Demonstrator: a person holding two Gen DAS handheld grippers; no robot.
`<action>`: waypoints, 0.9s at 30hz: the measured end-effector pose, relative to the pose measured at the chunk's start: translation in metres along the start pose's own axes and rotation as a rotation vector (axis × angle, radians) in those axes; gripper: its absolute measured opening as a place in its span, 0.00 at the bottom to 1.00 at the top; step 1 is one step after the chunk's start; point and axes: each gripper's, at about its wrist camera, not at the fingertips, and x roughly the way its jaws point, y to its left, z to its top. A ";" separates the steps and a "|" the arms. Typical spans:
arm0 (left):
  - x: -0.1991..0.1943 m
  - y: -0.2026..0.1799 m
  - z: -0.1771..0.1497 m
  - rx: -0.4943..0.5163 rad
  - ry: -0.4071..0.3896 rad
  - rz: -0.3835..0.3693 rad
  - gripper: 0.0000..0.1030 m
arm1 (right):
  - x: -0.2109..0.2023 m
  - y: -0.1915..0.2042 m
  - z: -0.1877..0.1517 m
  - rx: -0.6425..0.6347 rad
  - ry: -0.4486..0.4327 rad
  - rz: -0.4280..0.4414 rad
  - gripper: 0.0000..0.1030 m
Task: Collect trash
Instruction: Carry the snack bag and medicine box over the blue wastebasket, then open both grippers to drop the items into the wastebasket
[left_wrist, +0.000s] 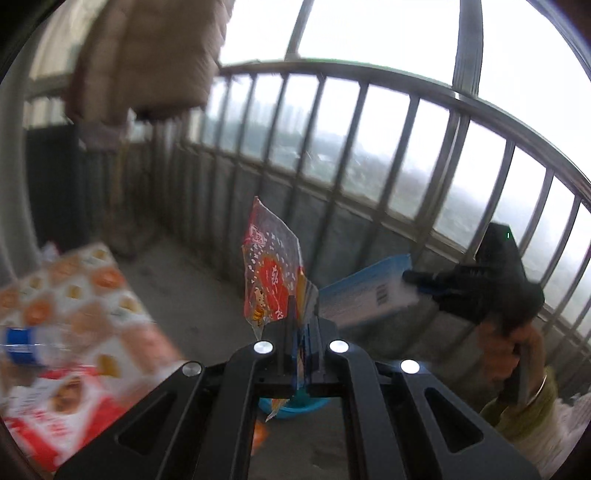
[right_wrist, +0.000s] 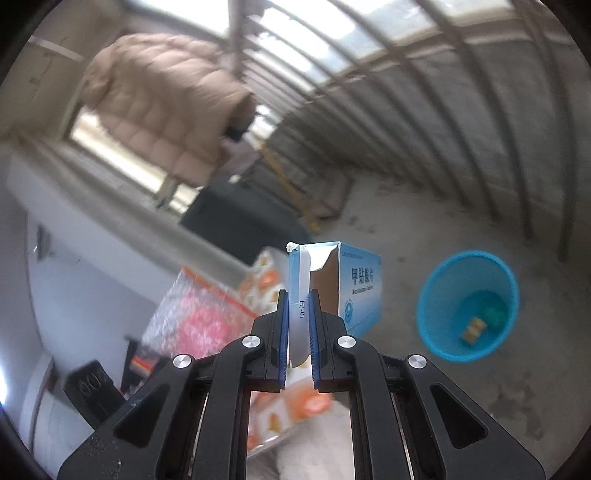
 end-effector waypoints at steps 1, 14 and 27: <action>0.021 -0.004 0.003 0.001 0.033 -0.011 0.02 | 0.003 -0.013 -0.001 0.019 -0.004 -0.027 0.08; 0.245 -0.011 -0.040 -0.047 0.432 0.028 0.02 | 0.083 -0.129 -0.011 0.253 0.073 -0.255 0.08; 0.343 0.011 -0.060 -0.036 0.562 0.123 0.42 | 0.157 -0.180 0.001 0.332 0.188 -0.353 0.43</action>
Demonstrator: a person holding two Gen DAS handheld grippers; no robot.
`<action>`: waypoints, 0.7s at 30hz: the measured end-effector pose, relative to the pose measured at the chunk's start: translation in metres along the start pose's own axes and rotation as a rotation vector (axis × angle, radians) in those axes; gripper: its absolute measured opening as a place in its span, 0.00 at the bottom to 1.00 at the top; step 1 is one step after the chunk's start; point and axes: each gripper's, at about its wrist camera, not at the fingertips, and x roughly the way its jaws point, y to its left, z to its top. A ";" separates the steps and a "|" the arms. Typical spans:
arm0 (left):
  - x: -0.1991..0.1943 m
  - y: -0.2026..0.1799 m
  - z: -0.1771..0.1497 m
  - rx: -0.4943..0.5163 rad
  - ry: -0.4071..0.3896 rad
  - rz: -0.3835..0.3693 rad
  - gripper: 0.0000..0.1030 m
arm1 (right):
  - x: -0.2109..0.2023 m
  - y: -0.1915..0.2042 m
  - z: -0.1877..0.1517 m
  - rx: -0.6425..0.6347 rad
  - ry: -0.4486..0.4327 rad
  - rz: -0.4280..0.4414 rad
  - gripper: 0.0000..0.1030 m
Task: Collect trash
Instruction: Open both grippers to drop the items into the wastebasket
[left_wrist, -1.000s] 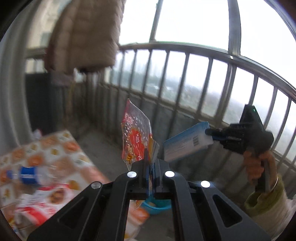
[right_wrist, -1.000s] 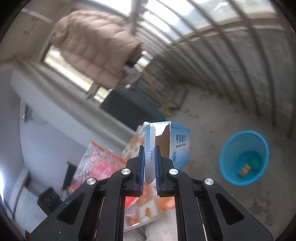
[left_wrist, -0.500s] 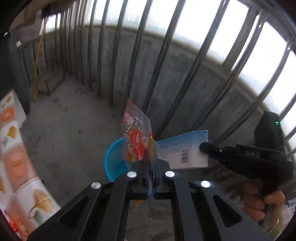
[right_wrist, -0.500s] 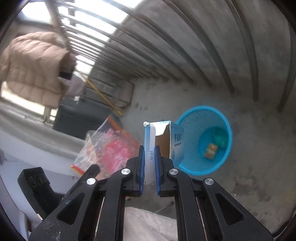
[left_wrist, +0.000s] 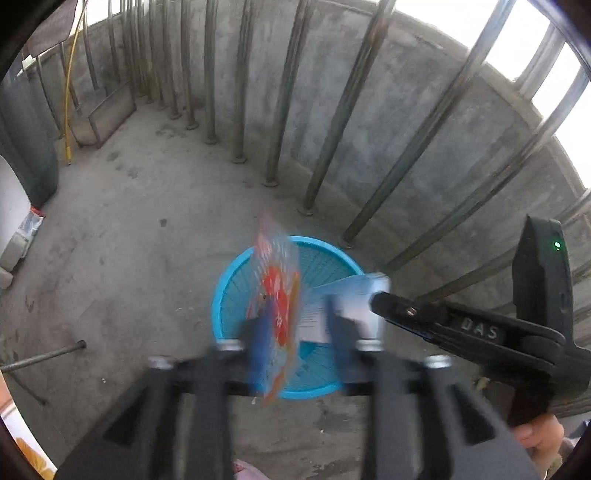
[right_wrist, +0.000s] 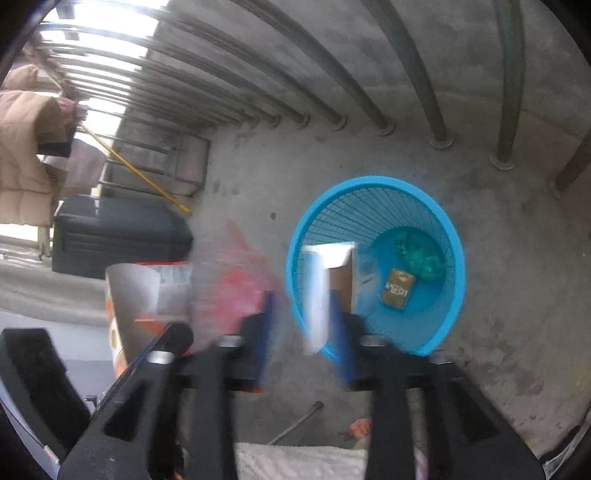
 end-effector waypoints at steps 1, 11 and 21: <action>-0.003 0.000 0.002 -0.008 -0.021 0.012 0.44 | 0.003 -0.001 0.002 -0.002 0.005 -0.013 0.47; -0.050 0.002 0.006 -0.031 -0.129 -0.034 0.57 | -0.017 -0.008 -0.009 -0.016 -0.030 0.006 0.50; -0.147 -0.005 -0.019 -0.005 -0.247 -0.087 0.65 | -0.073 0.016 -0.034 -0.083 -0.123 0.047 0.55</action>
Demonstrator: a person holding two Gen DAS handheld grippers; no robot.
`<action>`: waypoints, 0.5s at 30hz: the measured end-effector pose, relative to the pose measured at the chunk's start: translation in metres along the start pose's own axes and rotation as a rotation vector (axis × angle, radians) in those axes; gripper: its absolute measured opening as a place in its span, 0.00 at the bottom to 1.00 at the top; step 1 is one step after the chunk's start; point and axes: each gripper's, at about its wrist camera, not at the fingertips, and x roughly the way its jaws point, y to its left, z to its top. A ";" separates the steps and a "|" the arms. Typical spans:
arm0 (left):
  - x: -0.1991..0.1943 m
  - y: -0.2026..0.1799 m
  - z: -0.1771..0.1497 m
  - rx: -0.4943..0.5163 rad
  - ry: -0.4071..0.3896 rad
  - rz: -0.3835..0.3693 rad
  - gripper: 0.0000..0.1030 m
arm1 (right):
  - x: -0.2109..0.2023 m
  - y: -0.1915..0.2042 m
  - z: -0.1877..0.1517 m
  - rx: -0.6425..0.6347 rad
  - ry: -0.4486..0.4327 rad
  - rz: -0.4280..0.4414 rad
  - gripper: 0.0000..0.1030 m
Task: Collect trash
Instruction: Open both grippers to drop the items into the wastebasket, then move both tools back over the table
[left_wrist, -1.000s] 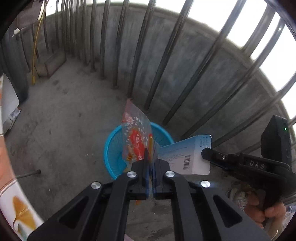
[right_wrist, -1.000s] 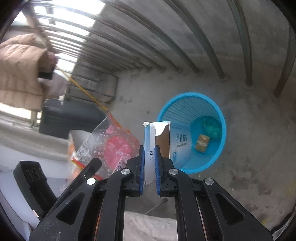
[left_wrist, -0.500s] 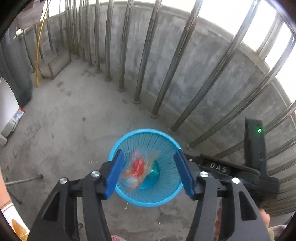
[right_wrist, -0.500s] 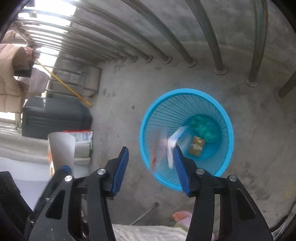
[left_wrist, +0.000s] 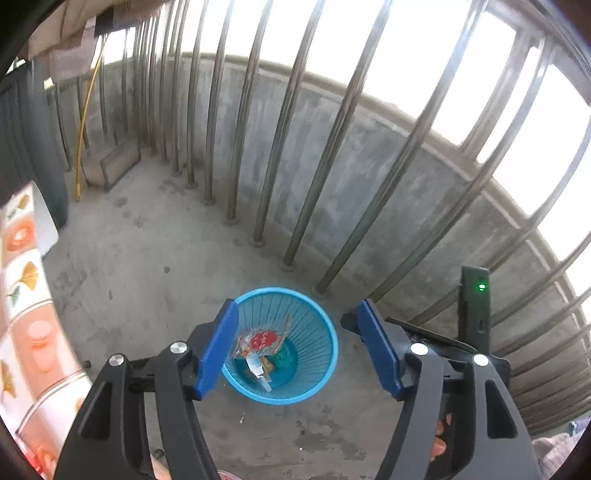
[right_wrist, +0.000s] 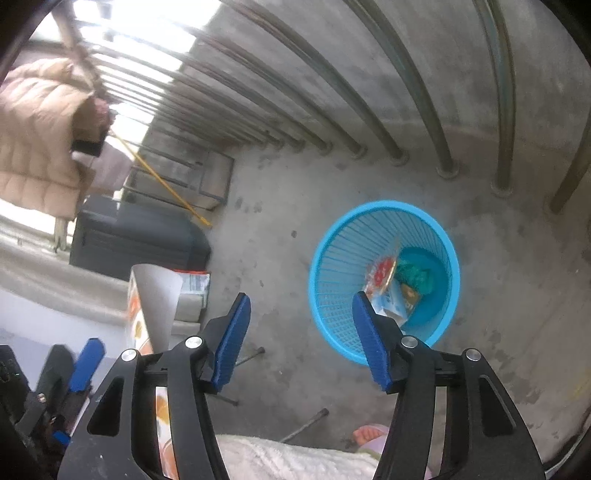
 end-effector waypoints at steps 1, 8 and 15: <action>-0.019 -0.001 -0.003 0.011 -0.024 -0.012 0.66 | -0.007 0.007 -0.004 -0.023 -0.007 0.000 0.56; -0.121 0.015 -0.045 0.062 -0.155 0.007 0.74 | -0.044 0.066 -0.032 -0.222 -0.032 0.003 0.64; -0.203 0.050 -0.115 0.072 -0.217 0.097 0.80 | -0.071 0.121 -0.066 -0.459 -0.024 0.031 0.71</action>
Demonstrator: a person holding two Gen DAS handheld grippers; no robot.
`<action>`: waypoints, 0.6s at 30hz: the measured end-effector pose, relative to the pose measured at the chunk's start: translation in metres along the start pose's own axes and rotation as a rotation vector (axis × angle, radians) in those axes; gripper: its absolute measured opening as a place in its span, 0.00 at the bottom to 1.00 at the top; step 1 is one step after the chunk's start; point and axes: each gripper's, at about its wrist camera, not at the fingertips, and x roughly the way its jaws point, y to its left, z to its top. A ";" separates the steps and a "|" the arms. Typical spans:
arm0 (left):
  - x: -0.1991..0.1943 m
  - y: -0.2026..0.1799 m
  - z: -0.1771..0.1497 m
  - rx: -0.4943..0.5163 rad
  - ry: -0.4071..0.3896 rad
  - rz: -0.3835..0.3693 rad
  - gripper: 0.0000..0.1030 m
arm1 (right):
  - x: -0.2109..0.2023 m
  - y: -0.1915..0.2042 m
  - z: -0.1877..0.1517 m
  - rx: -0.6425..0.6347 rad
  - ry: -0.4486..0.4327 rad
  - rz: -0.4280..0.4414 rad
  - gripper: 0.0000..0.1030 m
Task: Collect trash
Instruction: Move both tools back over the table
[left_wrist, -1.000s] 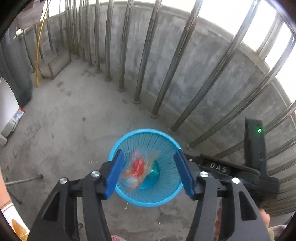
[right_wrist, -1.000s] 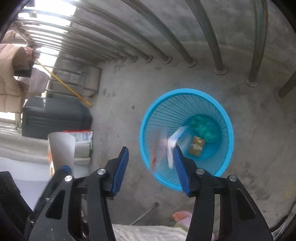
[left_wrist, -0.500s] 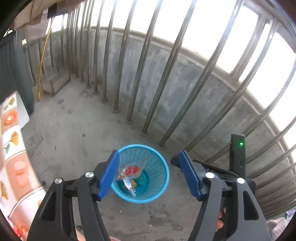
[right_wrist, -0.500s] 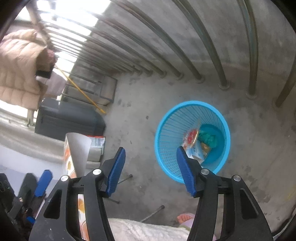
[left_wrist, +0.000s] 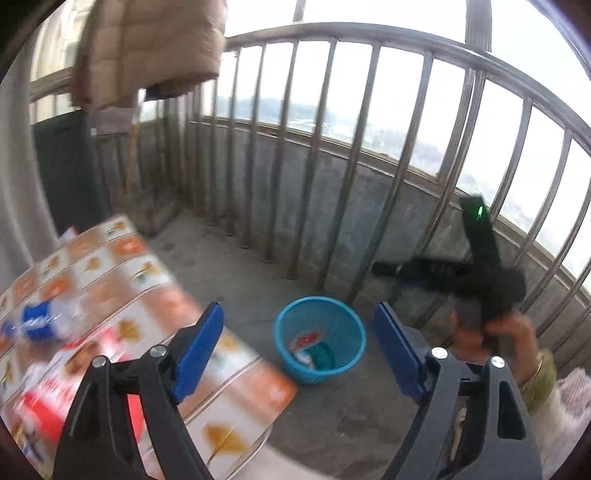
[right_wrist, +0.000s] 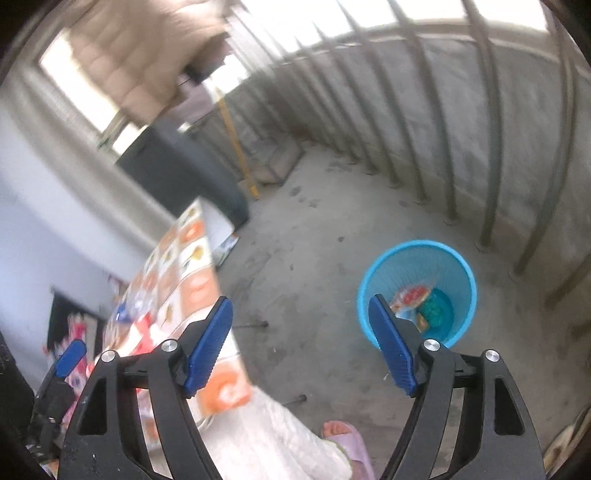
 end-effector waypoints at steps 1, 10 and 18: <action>-0.017 0.011 -0.014 -0.019 -0.009 0.025 0.80 | -0.002 0.009 -0.002 -0.032 0.010 0.012 0.71; -0.116 0.099 -0.104 -0.227 -0.066 0.238 0.80 | 0.005 0.088 -0.024 -0.233 0.095 0.105 0.73; -0.157 0.162 -0.146 -0.395 -0.102 0.423 0.81 | 0.020 0.162 -0.054 -0.378 0.157 0.183 0.74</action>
